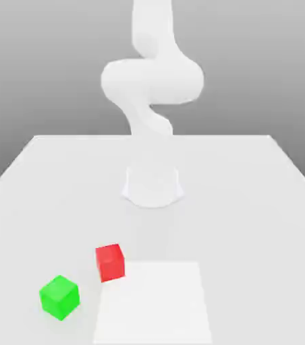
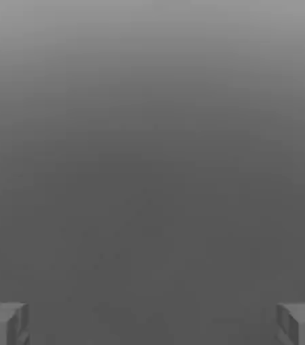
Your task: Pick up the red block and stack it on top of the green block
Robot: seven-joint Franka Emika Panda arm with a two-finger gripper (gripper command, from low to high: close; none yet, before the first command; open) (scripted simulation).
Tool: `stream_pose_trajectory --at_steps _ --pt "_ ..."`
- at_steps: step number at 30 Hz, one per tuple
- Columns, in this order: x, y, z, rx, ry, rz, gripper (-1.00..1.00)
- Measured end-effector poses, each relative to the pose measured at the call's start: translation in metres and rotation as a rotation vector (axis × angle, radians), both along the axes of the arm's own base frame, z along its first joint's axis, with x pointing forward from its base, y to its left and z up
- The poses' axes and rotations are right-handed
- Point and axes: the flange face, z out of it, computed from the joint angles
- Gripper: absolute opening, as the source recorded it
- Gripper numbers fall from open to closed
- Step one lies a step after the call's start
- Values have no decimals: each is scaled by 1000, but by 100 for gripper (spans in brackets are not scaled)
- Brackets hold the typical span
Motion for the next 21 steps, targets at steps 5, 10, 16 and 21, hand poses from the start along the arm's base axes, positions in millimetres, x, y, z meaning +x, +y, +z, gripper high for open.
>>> stream_pose_trajectory --at_steps 5,10,16,21 --pt "40 -29 -124 -48 186 61 0" --pt "41 -51 -250 -85 372 138 0" --pt "-12 -69 -402 -112 625 261 0" --pt "-38 -73 -483 -117 710 314 0"
